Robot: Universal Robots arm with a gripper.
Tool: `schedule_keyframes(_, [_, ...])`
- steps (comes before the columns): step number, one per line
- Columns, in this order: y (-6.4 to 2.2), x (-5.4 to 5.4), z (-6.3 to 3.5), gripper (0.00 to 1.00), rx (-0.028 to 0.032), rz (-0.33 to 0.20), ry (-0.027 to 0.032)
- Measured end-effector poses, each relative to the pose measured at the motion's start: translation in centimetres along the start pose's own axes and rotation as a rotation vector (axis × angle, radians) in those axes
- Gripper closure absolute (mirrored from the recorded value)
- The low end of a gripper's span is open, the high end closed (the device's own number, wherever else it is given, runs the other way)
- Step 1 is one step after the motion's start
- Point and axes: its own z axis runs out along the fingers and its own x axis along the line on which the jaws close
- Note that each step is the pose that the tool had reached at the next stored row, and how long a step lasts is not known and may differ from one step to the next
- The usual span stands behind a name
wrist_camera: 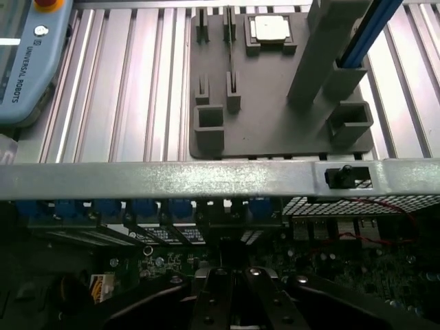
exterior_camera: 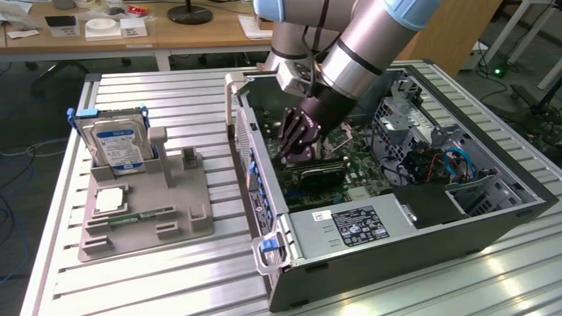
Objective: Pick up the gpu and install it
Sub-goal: 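Press down on the gpu until it lock into place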
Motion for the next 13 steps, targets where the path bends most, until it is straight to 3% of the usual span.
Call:
schedule_keyframes(5, [0.47, 0.02, -0.96, 0.90, -0.0037, -0.001, 0.0002])
schedule_keyframes(10, [0.87, 0.04, -0.70, 0.90, -0.0046, 0.000, 0.0004])
schedule_keyframes(13, [0.84, 0.15, -0.66, 0.90, -0.0082, -0.001, 0.0001])
